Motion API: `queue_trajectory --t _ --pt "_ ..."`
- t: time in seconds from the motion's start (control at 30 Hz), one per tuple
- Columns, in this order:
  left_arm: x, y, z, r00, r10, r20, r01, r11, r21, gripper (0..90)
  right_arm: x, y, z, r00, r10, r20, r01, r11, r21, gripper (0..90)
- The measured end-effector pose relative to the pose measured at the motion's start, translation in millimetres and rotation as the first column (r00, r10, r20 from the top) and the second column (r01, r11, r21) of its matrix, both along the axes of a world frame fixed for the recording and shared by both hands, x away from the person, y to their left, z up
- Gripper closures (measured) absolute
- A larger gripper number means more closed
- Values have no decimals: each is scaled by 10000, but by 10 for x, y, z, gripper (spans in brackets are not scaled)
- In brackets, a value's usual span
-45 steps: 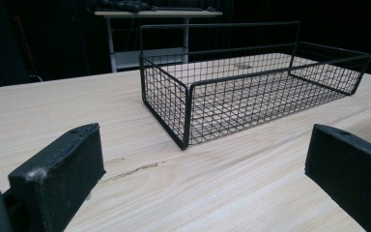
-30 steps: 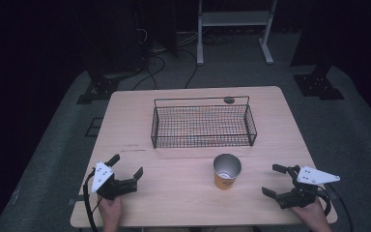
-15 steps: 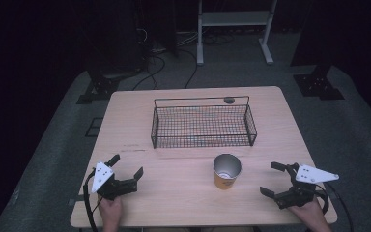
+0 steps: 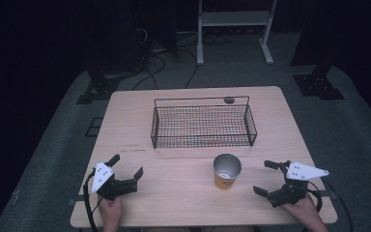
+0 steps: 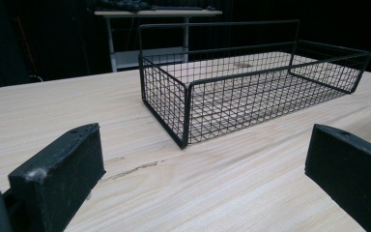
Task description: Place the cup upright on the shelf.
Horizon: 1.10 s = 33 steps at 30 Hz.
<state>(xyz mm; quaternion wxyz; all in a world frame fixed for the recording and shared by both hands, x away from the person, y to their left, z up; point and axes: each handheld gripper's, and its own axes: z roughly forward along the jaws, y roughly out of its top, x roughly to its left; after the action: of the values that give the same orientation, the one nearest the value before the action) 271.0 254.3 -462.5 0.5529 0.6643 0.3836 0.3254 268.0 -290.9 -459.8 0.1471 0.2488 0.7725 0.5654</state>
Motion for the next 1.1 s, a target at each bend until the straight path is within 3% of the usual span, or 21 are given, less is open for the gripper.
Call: queue_trajectory --t 1.1 --pt "-2 0 1 10000 -6 14 6 10000 3 0 174 337 169 9992 343 -227 -358 9970 -683 0"
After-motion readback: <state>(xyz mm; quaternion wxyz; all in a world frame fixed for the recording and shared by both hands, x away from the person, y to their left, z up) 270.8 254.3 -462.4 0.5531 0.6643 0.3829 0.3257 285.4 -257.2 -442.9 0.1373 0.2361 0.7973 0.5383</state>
